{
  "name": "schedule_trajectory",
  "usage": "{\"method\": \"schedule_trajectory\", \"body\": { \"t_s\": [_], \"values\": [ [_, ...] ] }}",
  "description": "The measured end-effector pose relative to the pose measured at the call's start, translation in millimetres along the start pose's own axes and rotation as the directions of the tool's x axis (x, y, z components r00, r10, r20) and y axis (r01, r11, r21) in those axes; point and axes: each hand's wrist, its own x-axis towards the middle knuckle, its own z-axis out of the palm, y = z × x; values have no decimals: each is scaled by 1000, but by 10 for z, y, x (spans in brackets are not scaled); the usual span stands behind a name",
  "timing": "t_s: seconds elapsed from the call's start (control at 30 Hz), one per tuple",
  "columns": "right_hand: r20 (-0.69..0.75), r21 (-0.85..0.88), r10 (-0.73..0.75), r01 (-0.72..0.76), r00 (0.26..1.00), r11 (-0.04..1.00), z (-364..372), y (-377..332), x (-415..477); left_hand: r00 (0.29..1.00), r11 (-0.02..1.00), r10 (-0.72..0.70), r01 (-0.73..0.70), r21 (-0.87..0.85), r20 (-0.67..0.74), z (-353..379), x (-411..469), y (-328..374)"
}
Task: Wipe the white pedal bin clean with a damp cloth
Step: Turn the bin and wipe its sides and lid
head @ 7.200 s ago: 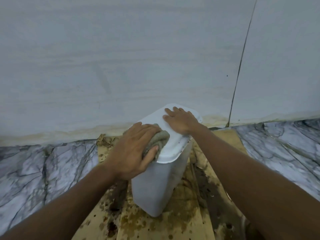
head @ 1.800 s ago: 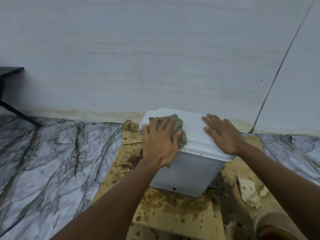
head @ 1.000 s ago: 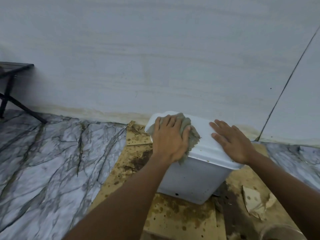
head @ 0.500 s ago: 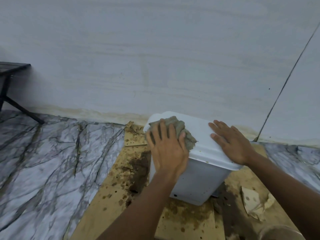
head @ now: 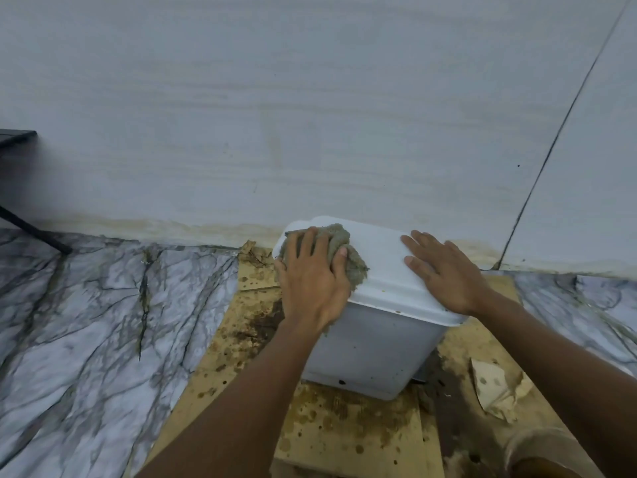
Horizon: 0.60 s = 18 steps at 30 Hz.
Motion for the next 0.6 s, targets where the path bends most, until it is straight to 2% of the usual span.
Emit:
{"method": "schedule_trajectory", "body": {
  "t_s": [0.1,0.23,0.33,0.4,0.5,0.6],
  "values": [
    [-3,-4,4,-4,1000,1000,4,-7,5,999,999,36,-36,-4,-5,21,-1,-46],
    [-2,-3,7,-7,1000,1000,4,-5,-11,999,996,42,-40,82,-22,43,-194,91],
    [0,1,7,-7,1000,1000,7,-13,-7,982,972,174,-183,146,72,87,-279,233],
    [-1,17,4,-4,1000,1000,2,-6,-2,938,928,316,-336,159,140,67,-167,240],
    [27,92,1,-3,1000,996,-23,17,-4,825,825,513,-550,128,237,-62,91,59],
    [63,116,-45,37,997,993,-59,24,-29,765,767,613,-636,87,199,-174,216,-237]
  ]
}}
